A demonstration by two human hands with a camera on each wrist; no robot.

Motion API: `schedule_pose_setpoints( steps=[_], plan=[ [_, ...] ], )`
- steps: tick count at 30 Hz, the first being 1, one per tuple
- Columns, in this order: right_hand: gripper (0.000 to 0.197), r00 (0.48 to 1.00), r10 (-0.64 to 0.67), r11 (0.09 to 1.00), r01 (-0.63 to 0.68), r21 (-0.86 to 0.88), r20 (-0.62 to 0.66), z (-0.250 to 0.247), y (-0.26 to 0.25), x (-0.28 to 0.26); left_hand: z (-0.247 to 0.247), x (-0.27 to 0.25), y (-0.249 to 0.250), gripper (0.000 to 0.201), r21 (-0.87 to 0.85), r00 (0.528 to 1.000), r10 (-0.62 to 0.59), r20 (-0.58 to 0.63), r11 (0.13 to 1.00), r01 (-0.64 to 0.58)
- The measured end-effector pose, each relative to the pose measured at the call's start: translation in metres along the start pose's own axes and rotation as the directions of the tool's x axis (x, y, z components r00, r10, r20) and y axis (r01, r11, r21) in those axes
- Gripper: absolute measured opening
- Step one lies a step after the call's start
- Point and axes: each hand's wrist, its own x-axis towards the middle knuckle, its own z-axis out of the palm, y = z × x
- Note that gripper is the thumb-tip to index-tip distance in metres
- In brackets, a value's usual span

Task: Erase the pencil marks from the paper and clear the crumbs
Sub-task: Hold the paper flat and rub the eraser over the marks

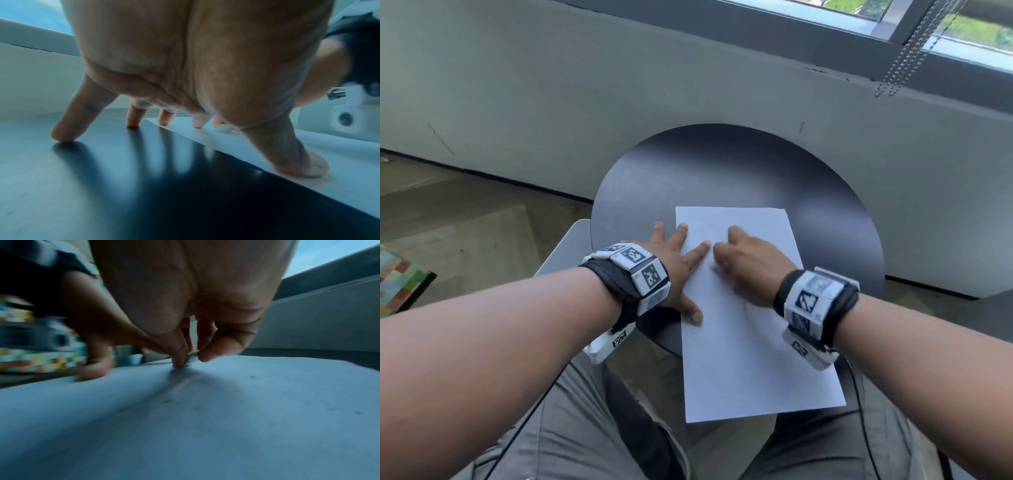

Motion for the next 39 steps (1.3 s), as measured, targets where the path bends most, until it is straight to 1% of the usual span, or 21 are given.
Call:
schedule_pose_setpoints(
  steps=[2,3,4,6,8,9,11,13,15,16,20,21,23,25,26,27,29,31,33,36,39],
  plan=[
    [0.015,0.982,-0.176,0.984,0.176,-0.001,0.076,0.009,-0.020,-0.014,-0.002,0.001,0.000,0.134,-0.002,1.000,0.004,0.000,1.000,-0.004],
    [0.015,0.973,-0.209,0.977,0.211,-0.009,0.095,0.013,-0.024,-0.016,-0.002,0.001,0.000,0.133,-0.002,1.000,0.007,-0.003,1.000,-0.007],
    [0.015,0.977,-0.202,0.979,0.204,-0.017,0.071,0.015,-0.023,-0.011,-0.002,0.002,0.000,0.133,0.001,1.000,0.012,-0.009,1.000,-0.012],
    [0.015,0.999,-0.038,0.999,0.038,0.011,-0.019,0.012,-0.009,0.006,0.000,0.003,-0.001,0.133,0.014,1.000,0.020,-0.024,1.000,-0.019],
    [0.016,0.983,0.166,0.985,-0.163,0.051,-0.072,0.004,0.008,0.021,0.000,0.002,-0.002,0.135,0.031,1.000,0.008,-0.020,0.999,-0.007],
    [0.019,0.973,0.216,0.976,-0.211,0.060,-0.081,0.002,0.014,0.024,0.000,0.001,-0.002,0.135,0.036,1.000,0.003,-0.017,0.999,-0.003],
    [0.018,0.985,0.161,0.987,-0.159,0.034,-0.067,0.003,0.009,0.018,0.000,0.002,-0.001,0.135,0.035,1.000,0.007,-0.017,0.999,-0.006],
    [0.010,1.000,-0.004,0.999,0.004,0.035,-0.005,0.007,-0.003,0.000,0.000,0.002,-0.001,0.135,0.023,1.000,0.016,-0.010,1.000,-0.015],
    [0.009,0.992,-0.094,0.996,0.093,0.014,0.081,0.008,-0.003,-0.015,-0.001,0.002,0.001,0.134,0.020,1.000,0.016,0.005,1.000,-0.016],
    [0.009,0.993,-0.091,0.996,0.092,-0.004,0.080,0.007,0.004,-0.016,-0.002,0.002,0.002,0.134,0.025,1.000,0.015,0.011,1.000,-0.015],
    [0.024,0.989,0.147,0.988,-0.147,-0.045,0.000,-0.002,0.032,0.003,-0.007,0.001,0.006,0.133,0.051,1.000,0.002,0.022,0.999,-0.003],
    [0.023,0.988,0.153,0.987,-0.154,-0.052,-0.020,0.000,0.032,0.004,-0.007,0.001,0.006,0.133,0.058,1.000,0.001,0.019,0.998,-0.002],
    [0.016,0.998,0.062,0.998,-0.062,-0.027,-0.010,0.007,0.015,-0.002,-0.006,0.002,0.006,0.134,0.060,1.000,0.007,0.007,0.998,-0.007],
    [0.016,0.995,-0.090,0.996,0.090,-0.005,0.049,0.013,-0.003,-0.015,-0.006,0.003,0.006,0.135,0.060,1.000,0.005,0.001,0.998,-0.005],
    [0.013,0.990,-0.122,0.992,0.122,-0.004,0.068,0.013,-0.004,-0.018,-0.006,0.002,0.006,0.135,0.060,1.000,0.002,0.006,0.998,-0.002],
    [0.011,0.993,-0.105,0.994,0.105,0.001,0.063,0.011,0.001,-0.017,-0.006,0.002,0.006,0.134,0.061,1.000,-0.002,0.011,0.998,0.001],
    [0.018,0.998,0.049,0.998,-0.050,0.031,0.035,0.005,0.020,-0.006,-0.007,0.002,0.007,0.134,0.066,1.000,-0.005,0.015,0.998,0.004],
    [0.025,0.972,0.233,0.972,-0.233,0.041,0.013,0.001,0.044,0.006,-0.008,0.001,0.007,0.133,0.072,1.000,-0.014,0.025,0.997,0.012],
    [0.024,0.948,0.318,0.947,-0.319,0.035,0.013,0.001,0.057,0.013,-0.009,0.000,0.007,0.133,0.089,0.999,-0.022,0.032,0.996,0.019],
    [0.021,0.963,0.271,0.962,-0.271,0.039,0.007,0.004,0.046,0.012,-0.007,0.000,0.008,0.127,0.069,1.000,0.000,-0.008,0.998,0.000],
    [0.020,0.993,0.106,0.991,-0.101,0.092,-0.051,0.015,0.017,0.002,0.006,0.003,0.008,0.121,0.026,0.990,0.084,-0.114,0.996,-0.082]
  ],
)
